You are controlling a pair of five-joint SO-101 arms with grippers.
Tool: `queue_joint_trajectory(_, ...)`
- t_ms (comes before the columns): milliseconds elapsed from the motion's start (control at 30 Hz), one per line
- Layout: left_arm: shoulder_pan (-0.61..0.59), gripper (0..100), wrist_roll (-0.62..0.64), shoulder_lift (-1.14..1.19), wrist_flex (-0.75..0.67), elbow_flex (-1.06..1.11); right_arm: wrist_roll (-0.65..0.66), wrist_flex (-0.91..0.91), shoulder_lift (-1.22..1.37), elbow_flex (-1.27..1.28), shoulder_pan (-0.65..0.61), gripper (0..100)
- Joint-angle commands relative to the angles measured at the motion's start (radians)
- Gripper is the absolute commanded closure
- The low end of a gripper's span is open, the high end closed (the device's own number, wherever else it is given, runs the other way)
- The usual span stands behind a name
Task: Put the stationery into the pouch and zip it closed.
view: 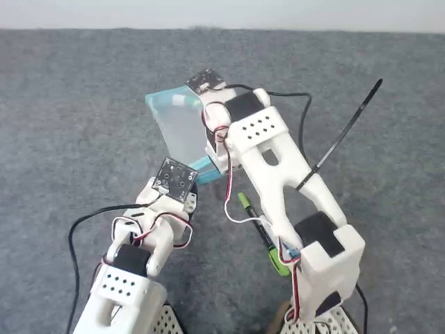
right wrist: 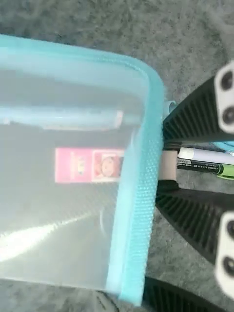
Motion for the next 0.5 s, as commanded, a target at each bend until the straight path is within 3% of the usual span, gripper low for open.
queue_joint_trajectory(0, 0.044, 99, -0.023, -0.023, 0.005, -0.019, -0.006, 0.024, -0.027, -0.115, -0.021, 80.5)
queue_joint_trajectory(100, 0.041, 99, -0.02, -0.023, 0.005, -0.019, 0.017, 0.062, -0.027, -0.149, -0.039, 72.5)
queue_joint_trajectory(467, -0.063, 99, 0.025, -0.025, -0.025, -0.022, 0.114, 0.166, -0.193, -0.155, -0.038, 72.3)
